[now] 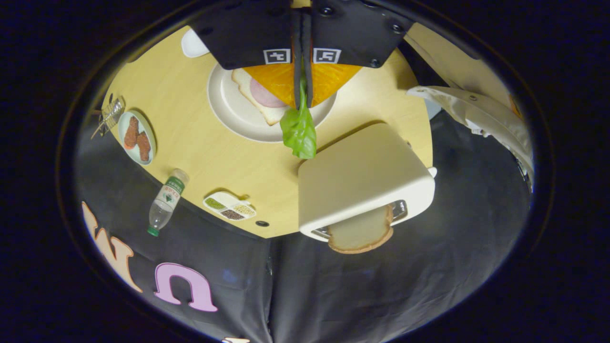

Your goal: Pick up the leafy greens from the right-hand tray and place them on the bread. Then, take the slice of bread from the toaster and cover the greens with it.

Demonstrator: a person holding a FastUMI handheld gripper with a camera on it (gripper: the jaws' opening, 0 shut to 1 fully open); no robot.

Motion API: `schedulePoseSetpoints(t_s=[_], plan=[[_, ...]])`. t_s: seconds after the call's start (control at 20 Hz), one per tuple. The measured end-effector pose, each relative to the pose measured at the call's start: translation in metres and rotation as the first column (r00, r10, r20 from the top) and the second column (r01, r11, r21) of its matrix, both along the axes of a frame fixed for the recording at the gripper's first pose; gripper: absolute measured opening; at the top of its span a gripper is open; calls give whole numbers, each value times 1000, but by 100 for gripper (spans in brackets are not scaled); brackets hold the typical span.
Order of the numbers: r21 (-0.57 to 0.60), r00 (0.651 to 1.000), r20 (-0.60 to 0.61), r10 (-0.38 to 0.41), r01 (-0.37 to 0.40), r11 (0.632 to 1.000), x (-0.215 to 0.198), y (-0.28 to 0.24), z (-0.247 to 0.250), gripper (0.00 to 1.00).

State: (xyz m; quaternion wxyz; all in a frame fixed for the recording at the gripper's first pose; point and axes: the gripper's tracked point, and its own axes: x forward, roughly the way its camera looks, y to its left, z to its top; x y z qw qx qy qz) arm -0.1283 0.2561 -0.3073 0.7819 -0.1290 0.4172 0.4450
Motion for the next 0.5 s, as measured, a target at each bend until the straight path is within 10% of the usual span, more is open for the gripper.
schedulePoseSetpoints(t_s=[0.5], plan=[[-107,1000,-5,-24,23,994,23,-25,-32,14]])
